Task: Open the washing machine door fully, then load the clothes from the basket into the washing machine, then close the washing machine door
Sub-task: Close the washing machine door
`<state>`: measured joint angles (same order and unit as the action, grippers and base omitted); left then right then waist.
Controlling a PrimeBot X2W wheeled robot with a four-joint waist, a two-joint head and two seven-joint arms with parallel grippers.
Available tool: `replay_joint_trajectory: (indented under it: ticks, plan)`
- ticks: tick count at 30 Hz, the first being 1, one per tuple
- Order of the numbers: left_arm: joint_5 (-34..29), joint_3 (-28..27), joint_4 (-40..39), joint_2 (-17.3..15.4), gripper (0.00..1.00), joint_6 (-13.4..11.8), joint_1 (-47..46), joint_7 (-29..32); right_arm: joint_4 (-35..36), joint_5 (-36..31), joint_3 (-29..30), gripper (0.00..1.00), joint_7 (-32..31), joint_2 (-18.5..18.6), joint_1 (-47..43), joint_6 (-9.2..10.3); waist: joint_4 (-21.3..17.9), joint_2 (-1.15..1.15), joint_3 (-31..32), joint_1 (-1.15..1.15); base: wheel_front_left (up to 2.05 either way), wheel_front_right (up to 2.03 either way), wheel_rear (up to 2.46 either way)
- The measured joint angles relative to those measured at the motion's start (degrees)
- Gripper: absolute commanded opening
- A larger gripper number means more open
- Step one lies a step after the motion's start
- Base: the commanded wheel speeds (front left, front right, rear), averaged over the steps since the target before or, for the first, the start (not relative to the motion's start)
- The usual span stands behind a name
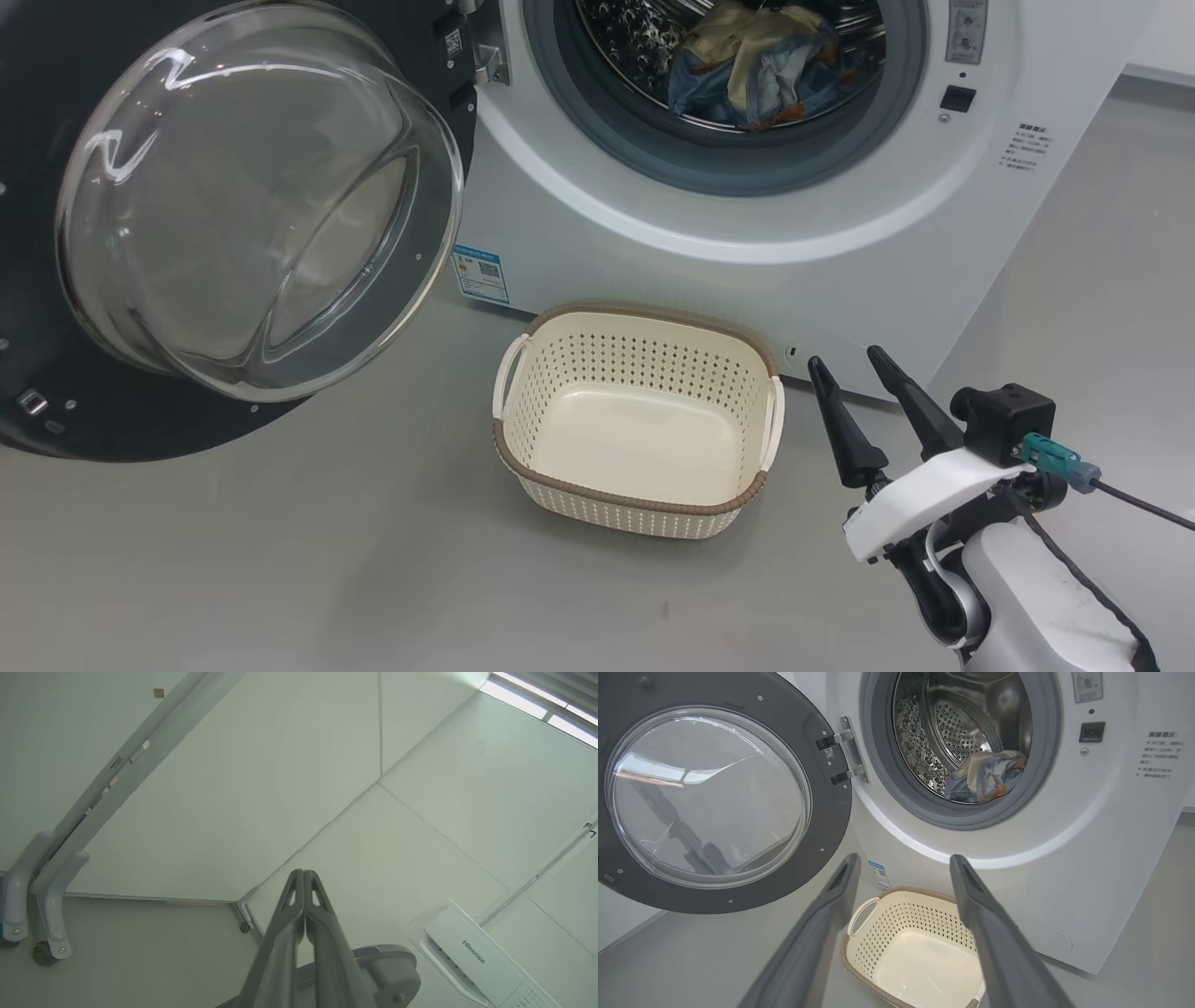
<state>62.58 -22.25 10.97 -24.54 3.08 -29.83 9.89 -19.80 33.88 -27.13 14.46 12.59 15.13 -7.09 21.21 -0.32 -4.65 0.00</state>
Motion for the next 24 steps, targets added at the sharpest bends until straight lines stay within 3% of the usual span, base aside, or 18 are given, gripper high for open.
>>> replay_joint_trajectory:
  ticks: [8, 16, 24]
  plan:
    - [6.15, -4.86, 8.59, -2.83, 0.0, -3.66, -3.76, 5.98, 0.0, -0.02, -0.26, 1.0, -0.01, 0.25, 1.02, 0.0, -2.36, 0.0, -1.79, 0.0, 0.0, 0.0, 0.0]
    - [7.03, -5.27, 13.56, -6.86, 0.0, -5.88, -7.02, 10.85, 0.05, -0.05, -0.23, 1.0, -0.01, 0.92, 2.89, 0.0, -5.02, 0.0, -4.21, 0.0, 0.0, 0.0, 0.0]
    - [6.5, -4.63, 17.71, -8.4, 0.0, -6.88, -7.71, 12.51, 0.08, -0.2, 0.03, 1.0, 0.0, 1.09, 3.94, 0.0, -6.93, 0.0, -6.56, 0.0, 0.0, 0.0, 0.0]
